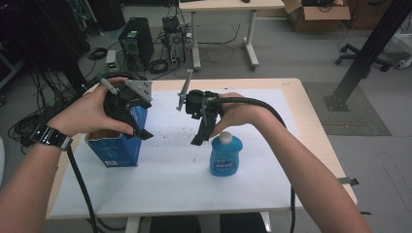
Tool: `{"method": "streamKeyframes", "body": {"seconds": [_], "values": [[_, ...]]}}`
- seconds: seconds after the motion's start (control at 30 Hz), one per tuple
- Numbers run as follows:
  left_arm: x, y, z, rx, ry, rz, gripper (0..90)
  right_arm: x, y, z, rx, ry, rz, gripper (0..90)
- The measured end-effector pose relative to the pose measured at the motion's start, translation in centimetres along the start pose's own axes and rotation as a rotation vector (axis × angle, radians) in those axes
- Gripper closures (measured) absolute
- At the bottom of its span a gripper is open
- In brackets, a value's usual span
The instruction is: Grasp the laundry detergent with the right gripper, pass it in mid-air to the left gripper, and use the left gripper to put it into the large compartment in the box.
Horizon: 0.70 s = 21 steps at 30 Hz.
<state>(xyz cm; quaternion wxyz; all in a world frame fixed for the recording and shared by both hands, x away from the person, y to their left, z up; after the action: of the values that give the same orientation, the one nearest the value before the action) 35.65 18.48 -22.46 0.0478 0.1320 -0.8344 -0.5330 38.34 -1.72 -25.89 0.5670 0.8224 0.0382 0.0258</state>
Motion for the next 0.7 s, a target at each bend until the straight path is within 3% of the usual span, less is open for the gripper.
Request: {"method": "streamKeyframes", "body": {"seconds": [0.4, 0.7], "values": [[0.0, -0.5, -0.5, -0.016, 0.006, 0.003, 3.3, -0.1, 1.3, 1.1, 0.084, -0.005, 0.009, 6.4], [0.1, -0.7, -0.9, -0.018, 0.004, 0.008, 3.6, -0.1, 4.0, 3.6, 0.23, -0.005, 0.043, 5.1]]}}
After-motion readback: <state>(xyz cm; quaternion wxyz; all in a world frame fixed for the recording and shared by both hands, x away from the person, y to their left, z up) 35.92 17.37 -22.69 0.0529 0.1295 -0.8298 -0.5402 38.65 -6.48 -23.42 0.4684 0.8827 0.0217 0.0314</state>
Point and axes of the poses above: each handheld gripper's, and its own axes: y roughly backward along the jaws, z roughly out of its underside, x roughly to its right, the point moved 1 cm from there along -y, roughly forward along the jaws, and after that the axes turned 4 degrees about y, right-handed, at the moved point
